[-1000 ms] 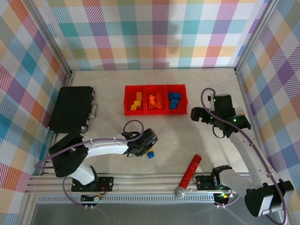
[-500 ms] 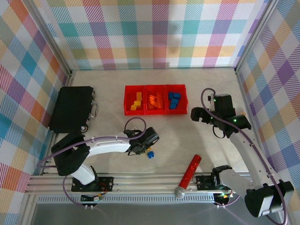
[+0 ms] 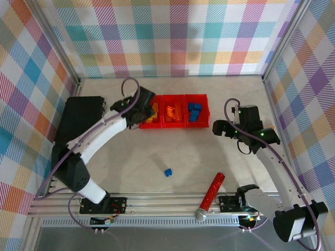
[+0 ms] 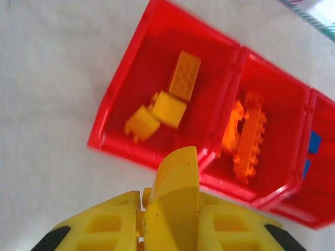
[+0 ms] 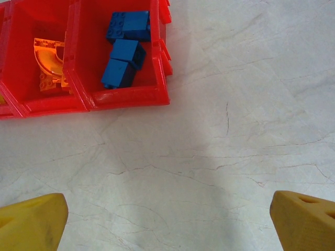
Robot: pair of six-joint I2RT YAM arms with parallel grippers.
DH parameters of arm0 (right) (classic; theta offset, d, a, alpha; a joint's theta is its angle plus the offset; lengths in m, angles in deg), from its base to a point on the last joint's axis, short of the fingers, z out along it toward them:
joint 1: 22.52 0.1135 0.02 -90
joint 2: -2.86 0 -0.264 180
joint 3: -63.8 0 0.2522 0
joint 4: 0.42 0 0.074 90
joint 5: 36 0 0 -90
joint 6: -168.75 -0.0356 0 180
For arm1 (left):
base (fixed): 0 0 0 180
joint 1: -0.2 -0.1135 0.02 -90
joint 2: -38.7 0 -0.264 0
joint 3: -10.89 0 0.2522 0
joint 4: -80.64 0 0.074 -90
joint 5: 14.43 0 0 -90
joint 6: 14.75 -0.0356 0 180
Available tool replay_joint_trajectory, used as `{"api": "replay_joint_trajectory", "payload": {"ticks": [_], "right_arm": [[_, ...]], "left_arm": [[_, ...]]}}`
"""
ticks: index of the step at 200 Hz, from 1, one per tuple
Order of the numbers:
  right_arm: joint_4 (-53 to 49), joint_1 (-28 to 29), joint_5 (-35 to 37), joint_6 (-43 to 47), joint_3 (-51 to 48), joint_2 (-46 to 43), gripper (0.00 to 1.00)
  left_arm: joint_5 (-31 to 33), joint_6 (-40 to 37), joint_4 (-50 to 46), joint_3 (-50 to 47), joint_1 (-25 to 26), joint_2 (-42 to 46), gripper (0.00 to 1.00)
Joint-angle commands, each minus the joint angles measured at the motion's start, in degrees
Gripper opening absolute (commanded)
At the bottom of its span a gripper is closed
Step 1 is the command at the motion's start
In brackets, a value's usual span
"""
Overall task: Sort the legos into containers by color
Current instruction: Place the lego in the container.
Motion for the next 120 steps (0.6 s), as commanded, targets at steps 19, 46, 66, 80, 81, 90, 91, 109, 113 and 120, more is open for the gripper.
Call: {"api": "replay_joint_trajectory", "payload": {"ticks": [19, 46, 66, 80, 81, 90, 91, 109, 113, 120], "right_arm": [[0.4, -0.2, -0.5, 1.2, -0.1, 0.0, 0.99], [-0.5, -0.2, -0.5, 1.6, 0.3, 0.2, 0.99], [-0.2, -0.2, -0.3, 1.5, -0.2, 0.0, 0.99], [0.3, -0.2, -0.7, 1.5, -0.4, 0.5, 0.99], [0.3, -0.2, -0.7, 1.5, -0.4, 0.6, 0.99], [0.3, -0.2, -0.9, 1.6, -0.1, 1.3, 0.99], [0.3, -0.2, -0.9, 1.6, -0.1, 1.4, 0.99], [0.0, -0.2, -1.3, 1.7, 0.6, 2.5, 0.99], [0.0, -0.2, -1.3, 1.7, 0.8, 2.6, 0.99], [0.1, -0.2, -1.5, 1.7, 0.8, 2.7, 0.99]], "left_arm": [[-6.1, -17.0, -4.2, 13.2, -5.0, -13.6, 0.12], [-7.4, -20.0, -4.4, 20.6, -7.1, -20.6, 0.13], [-8.2, -20.6, -5.4, 25.4, -8.8, -25.3, 0.14], [-8.9, -21.0, -4.8, 27.3, -9.5, -27.6, 0.14], [-9.0, -21.1, -4.8, 27.3, -9.5, -27.8, 0.15], [-9.1, -21.8, -4.4, 28.6, -9.6, -29.2, 0.16], [-9.0, -21.9, -4.4, 28.7, -9.6, -29.4, 0.16], [-8.4, -22.9, -5.7, 31.8, -9.6, -32.8, 0.18], [-7.7, -23.0, -6.3, 32.6, -9.6, -33.7, 0.18], [-6.3, -22.8, -7.8, 34.5, -9.6, -35.1, 0.19]]}}
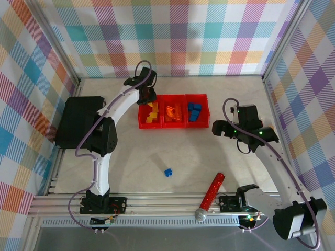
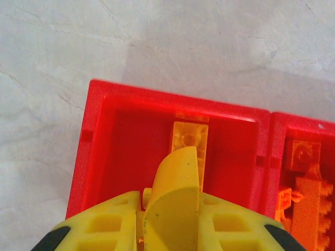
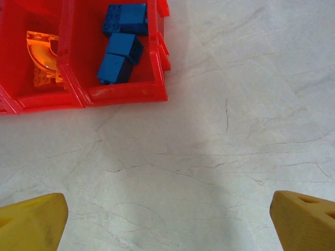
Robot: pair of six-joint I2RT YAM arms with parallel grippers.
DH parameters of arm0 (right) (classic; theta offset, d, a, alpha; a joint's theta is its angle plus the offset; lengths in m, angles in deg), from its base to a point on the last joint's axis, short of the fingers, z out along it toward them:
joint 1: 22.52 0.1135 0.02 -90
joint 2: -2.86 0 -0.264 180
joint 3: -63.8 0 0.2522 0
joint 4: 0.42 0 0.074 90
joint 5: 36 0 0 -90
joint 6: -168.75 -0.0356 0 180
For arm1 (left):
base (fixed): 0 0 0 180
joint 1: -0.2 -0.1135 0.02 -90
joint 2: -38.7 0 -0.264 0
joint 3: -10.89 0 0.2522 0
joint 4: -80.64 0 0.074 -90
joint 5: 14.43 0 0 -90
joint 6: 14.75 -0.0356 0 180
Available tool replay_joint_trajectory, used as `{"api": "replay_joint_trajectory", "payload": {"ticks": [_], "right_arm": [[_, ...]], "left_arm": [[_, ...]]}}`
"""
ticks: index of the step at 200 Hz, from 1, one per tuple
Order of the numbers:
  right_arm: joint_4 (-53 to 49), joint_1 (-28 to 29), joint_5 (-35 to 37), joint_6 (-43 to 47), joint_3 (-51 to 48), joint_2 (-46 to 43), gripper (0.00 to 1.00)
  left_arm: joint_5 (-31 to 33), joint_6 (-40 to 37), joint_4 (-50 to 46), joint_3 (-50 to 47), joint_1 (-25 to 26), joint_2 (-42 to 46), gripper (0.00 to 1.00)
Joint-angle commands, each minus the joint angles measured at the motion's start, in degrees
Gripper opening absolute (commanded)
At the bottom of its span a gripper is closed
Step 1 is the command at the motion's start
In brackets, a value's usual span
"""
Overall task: Sort the legos into containers by color
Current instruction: Place the lego in the container, then pick up the lego from the middle-left of the table.
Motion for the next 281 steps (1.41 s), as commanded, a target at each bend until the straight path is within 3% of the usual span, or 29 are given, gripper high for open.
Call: {"api": "replay_joint_trajectory", "payload": {"ticks": [1, 27, 72, 87, 122, 177, 209, 243, 281], "right_arm": [[0.2, -0.2, -1.5, 1.3, 0.8, 0.9, 0.99], [0.2, -0.2, -3.0, 1.9, 1.1, 0.8, 0.99], [-0.6, -0.2, -3.5, 2.1, 1.0, 0.0, 0.99], [-0.5, -0.2, -3.8, 2.0, 0.9, 0.0, 0.99], [-0.7, -0.2, -4.5, 1.9, 0.9, 0.2, 0.99], [-2.3, -0.2, -5.2, 1.4, 1.0, -1.7, 0.99], [-2.7, -0.2, -6.1, 0.5, 0.3, -2.9, 0.99], [-2.2, -0.2, -7.7, -0.5, -1.1, -2.6, 0.99], [-0.2, -0.2, -11.4, -2.2, -2.9, -0.7, 0.99]], "left_arm": [[1.7, -2.3, -4.1, 5.5, -0.4, -4.0, 0.19], [1.6, -3.3, -6.6, 10.4, -0.4, -8.5, 0.21], [1.5, -3.6, -6.3, 10.3, -0.1, -8.4, 0.28], [1.5, -4.0, -5.9, 9.1, 0.3, -7.0, 0.35], [3.0, -5.4, -3.5, 3.9, 2.0, -2.4, 0.65], [3.5, -8.0, 0.5, -7.2, 5.4, 11.1, 0.77], [4.5, -6.4, 3.6, -22.8, 10.4, 24.7, 0.83], [4.0, 3.9, 2.3, -39.9, 17.0, 37.2, 0.88], [6.4, 14.8, 0.6, -49.8, 30.5, 44.4, 0.93]]}}
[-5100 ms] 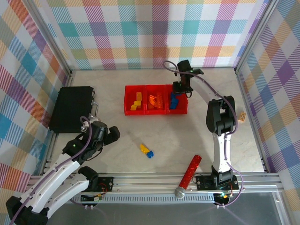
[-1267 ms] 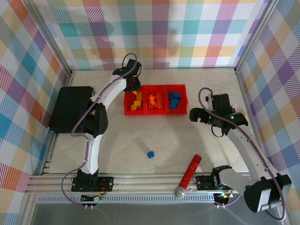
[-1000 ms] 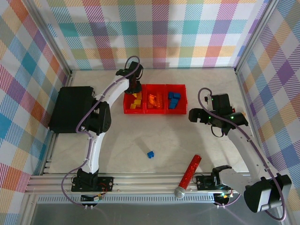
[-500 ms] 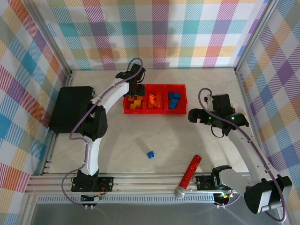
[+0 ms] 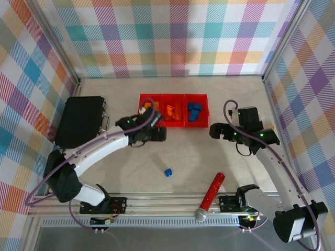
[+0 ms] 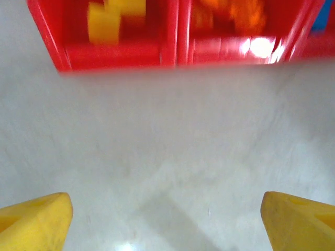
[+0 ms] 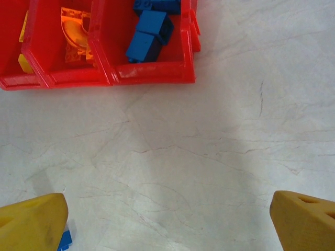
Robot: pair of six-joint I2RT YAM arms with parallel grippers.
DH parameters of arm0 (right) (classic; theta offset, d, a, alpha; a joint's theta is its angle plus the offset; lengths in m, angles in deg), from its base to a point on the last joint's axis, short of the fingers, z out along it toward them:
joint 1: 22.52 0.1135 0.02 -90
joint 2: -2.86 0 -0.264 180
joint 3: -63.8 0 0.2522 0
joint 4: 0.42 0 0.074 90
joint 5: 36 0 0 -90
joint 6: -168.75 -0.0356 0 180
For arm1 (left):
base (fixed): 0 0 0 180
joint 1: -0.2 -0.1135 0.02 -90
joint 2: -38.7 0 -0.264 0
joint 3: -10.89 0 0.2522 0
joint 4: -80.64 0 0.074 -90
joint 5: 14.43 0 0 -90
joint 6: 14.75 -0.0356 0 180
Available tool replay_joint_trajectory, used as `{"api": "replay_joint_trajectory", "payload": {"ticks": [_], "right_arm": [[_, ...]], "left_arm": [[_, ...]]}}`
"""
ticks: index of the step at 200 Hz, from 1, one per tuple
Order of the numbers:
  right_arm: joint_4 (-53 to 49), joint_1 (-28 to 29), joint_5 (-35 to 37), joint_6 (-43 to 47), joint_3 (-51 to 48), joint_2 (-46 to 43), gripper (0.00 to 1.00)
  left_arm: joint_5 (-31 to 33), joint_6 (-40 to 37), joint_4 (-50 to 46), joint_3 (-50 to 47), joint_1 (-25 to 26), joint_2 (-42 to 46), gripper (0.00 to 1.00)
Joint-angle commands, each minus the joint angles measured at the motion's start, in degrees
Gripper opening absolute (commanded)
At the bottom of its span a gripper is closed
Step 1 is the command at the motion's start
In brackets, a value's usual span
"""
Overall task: Sort the legos into containers by color
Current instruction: Pick up the lego from the middle-left of the table.
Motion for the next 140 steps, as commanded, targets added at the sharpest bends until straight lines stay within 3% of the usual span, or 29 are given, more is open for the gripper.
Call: {"api": "replay_joint_trajectory", "payload": {"ticks": [1, 30, 55, 140], "right_arm": [[1.2, -0.2, -4.0, -1.8, -1.7, 1.3, 0.99], [2.9, -0.2, -8.3, -3.6, -3.2, 2.8, 0.99], [3.3, -0.1, -9.7, -4.7, -3.9, 2.8, 0.99], [3.0, -0.1, -10.7, -5.0, -6.7, 1.0, 0.99]], "left_arm": [[1.7, 8.9, -1.5, -3.6, 7.1, 2.8, 0.93], [2.8, 11.6, -3.2, -2.9, 15.8, 0.5, 0.93], [2.2, 14.3, -4.1, -1.7, 19.6, -3.2, 0.93], [-4.1, 38.5, 3.9, -6.1, 21.6, -13.2, 0.86]]}}
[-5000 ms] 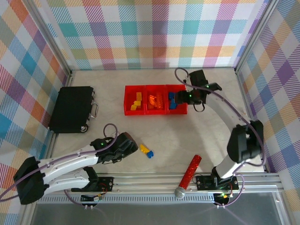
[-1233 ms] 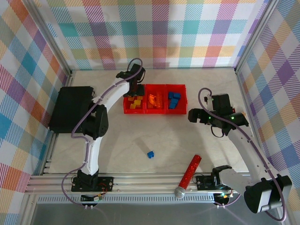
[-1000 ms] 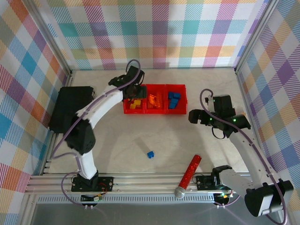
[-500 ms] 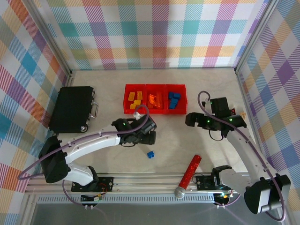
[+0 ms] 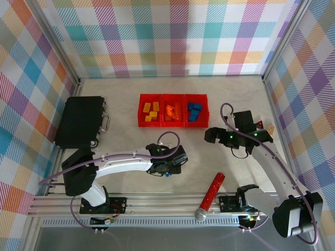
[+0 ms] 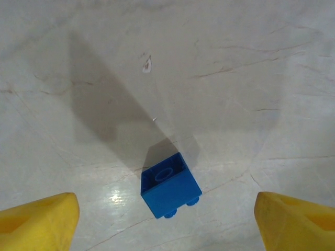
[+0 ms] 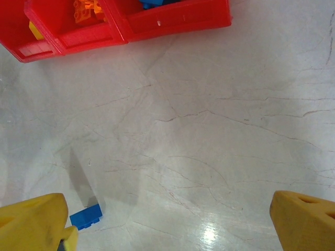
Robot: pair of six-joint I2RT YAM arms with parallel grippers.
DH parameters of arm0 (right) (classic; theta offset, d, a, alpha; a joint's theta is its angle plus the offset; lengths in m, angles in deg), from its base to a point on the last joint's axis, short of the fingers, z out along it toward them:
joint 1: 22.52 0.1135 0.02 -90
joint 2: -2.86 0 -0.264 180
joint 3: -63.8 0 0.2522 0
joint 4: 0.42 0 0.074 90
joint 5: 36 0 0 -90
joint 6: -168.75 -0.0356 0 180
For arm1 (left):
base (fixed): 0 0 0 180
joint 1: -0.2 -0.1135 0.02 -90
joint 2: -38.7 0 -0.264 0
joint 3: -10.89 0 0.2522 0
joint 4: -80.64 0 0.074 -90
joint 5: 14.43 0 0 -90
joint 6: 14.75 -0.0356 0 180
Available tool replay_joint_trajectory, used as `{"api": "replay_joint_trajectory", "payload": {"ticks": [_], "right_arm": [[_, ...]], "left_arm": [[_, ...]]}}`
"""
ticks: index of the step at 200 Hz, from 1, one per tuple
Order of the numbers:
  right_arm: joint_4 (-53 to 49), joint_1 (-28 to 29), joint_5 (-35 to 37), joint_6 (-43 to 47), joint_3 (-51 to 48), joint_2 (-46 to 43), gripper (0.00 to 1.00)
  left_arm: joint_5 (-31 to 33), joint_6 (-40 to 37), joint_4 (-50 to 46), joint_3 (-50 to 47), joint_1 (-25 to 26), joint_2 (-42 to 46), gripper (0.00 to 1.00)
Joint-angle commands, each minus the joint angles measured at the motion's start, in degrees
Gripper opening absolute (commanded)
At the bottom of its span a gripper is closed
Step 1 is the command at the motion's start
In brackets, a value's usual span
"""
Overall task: Sort the legos into containers by color
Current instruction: Pick up the lego from the middle-left of the table.
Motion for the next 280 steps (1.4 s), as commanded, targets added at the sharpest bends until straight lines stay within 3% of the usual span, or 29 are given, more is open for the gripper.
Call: {"api": "replay_joint_trajectory", "payload": {"ticks": [1, 40, 107, 214, 233, 280], "right_arm": [[0.4, -0.1, -1.7, -0.4, -1.4, -1.6, 0.99], [1.2, -0.1, -2.1, 0.1, -3.3, -2.9, 0.99], [1.4, -0.1, -1.0, 1.5, -3.4, -3.4, 0.99], [1.4, -0.1, 0.1, 1.6, -3.4, -3.8, 0.99], [1.4, -0.1, 0.4, 1.6, -3.5, -3.9, 0.99], [1.4, -0.1, 1.0, 1.6, -3.4, -3.7, 0.99]], "left_arm": [[-1.8, 9.7, 2.4, -0.6, 0.7, -2.8, 0.85], [-2.8, 15.7, 6.5, -0.8, 0.9, -6.7, 0.81], [0.7, 19.9, 3.9, -0.9, 1.0, -7.6, 0.65], [0.1, 19.9, 2.9, -1.4, 0.9, -8.8, 0.6], [-0.3, 19.3, 3.4, -1.3, 0.7, -9.3, 0.48], [-0.8, 19.0, 3.0, -1.2, 0.4, -9.5, 0.39]]}}
